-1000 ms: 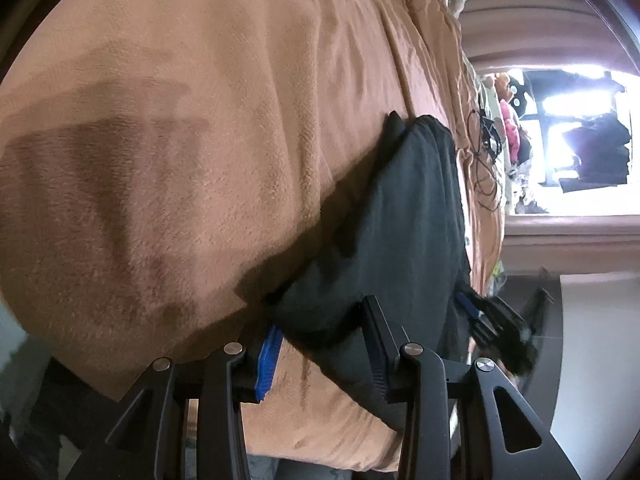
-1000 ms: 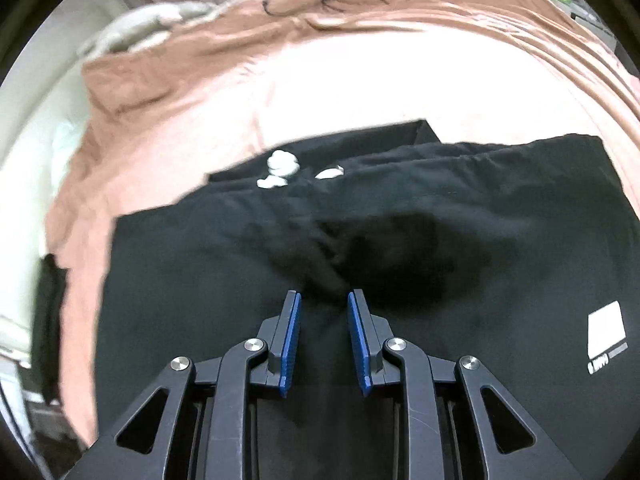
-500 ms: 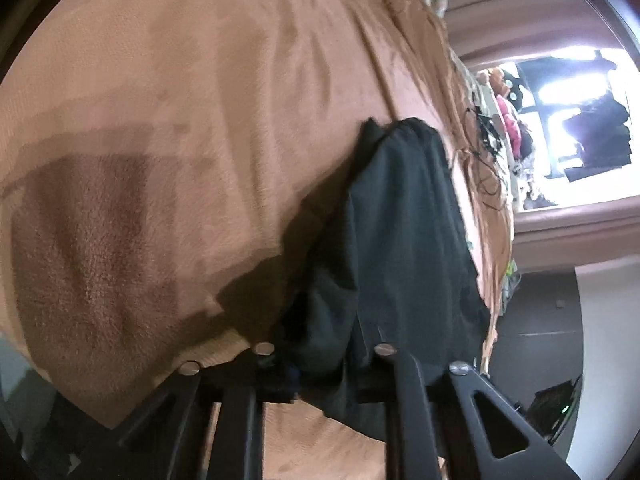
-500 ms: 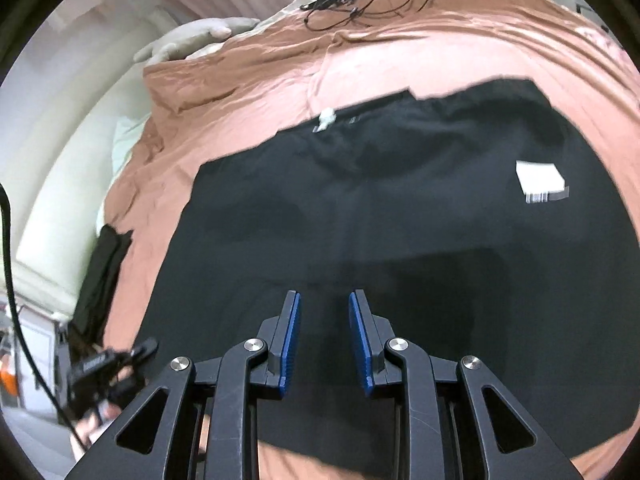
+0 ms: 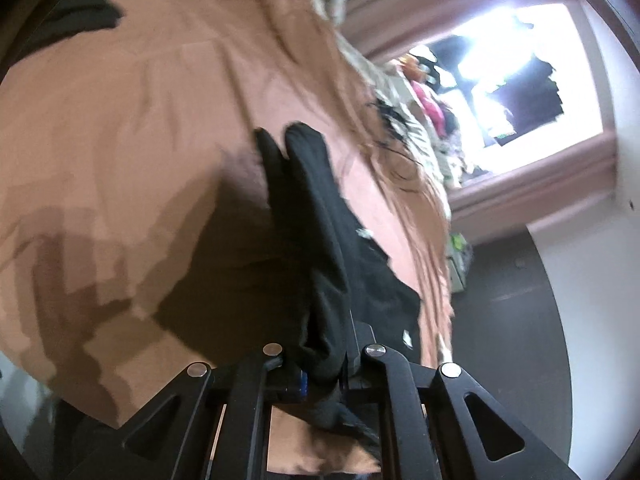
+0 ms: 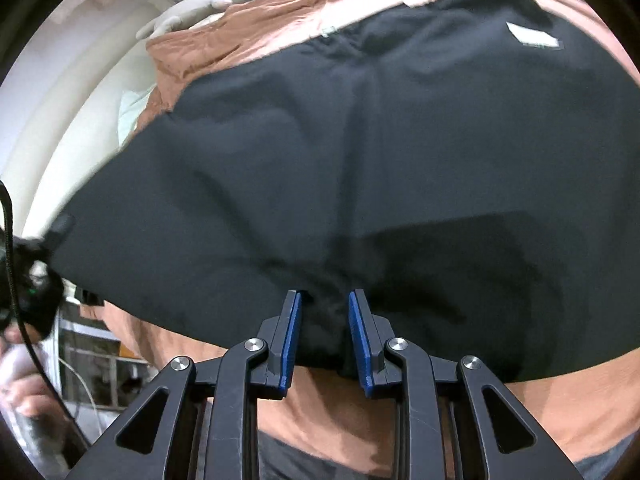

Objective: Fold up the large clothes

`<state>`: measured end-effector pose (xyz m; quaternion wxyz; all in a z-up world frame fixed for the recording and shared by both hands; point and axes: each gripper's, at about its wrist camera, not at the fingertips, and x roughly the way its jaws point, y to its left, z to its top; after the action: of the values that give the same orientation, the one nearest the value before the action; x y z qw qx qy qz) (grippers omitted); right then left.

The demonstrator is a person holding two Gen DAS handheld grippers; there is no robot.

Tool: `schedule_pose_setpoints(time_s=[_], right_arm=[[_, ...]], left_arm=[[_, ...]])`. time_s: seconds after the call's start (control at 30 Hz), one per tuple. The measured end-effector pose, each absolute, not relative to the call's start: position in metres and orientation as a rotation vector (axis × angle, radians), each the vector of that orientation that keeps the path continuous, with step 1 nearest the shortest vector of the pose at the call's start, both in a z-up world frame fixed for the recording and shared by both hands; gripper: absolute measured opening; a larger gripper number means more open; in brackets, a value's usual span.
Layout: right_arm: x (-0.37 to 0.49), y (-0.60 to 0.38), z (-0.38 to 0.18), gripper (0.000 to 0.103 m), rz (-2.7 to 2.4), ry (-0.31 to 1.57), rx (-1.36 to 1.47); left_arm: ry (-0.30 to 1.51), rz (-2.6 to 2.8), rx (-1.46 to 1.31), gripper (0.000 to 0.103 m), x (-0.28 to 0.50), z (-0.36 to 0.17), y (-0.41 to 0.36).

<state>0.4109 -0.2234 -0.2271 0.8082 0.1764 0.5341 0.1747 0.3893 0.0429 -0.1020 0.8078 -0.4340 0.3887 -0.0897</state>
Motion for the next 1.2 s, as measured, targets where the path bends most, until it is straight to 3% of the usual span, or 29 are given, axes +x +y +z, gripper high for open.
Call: schedule_pose_setpoints(time_s=[0.27,0.5,1.0,1.03,1.07,1.13,1.2], right_arm=[[0.411,-0.245,-0.228,0.015,0.447,1.152,0.473],[0.396,-0.296,-0.196,0.015,0.424,1.036,0.534],[0.358,-0.450,-0.177,0.017,0.195,0.880,0.703],[0.357,-0.454,-0.178,0.025,0.191,0.879,0.715],[0.354,-0.460,-0.180,0.042,0.187,0.877,0.733],[0.349,-0.469,-0.179,0.054,0.187,0.855,0.762],[0.347,-0.477,-0.175,0.056,0.196,0.837,0.771]], left_arm=[[0.780,-0.326,-0.774,0.010,0.399,-0.048,-0.022],[0.783,-0.429,-0.683,0.010,0.416,-0.024,-0.080],[0.969,-0.626,-0.514,0.011,0.465,-0.051,-0.241],[0.999,-0.641,-0.496,0.015,0.467,-0.058,-0.255],[1.015,-0.654,-0.487,0.019,0.469,-0.061,-0.263],[1.058,-0.705,-0.481,0.041,0.472,-0.070,-0.280],[1.077,-0.757,-0.506,0.049,0.475,-0.075,-0.285]])
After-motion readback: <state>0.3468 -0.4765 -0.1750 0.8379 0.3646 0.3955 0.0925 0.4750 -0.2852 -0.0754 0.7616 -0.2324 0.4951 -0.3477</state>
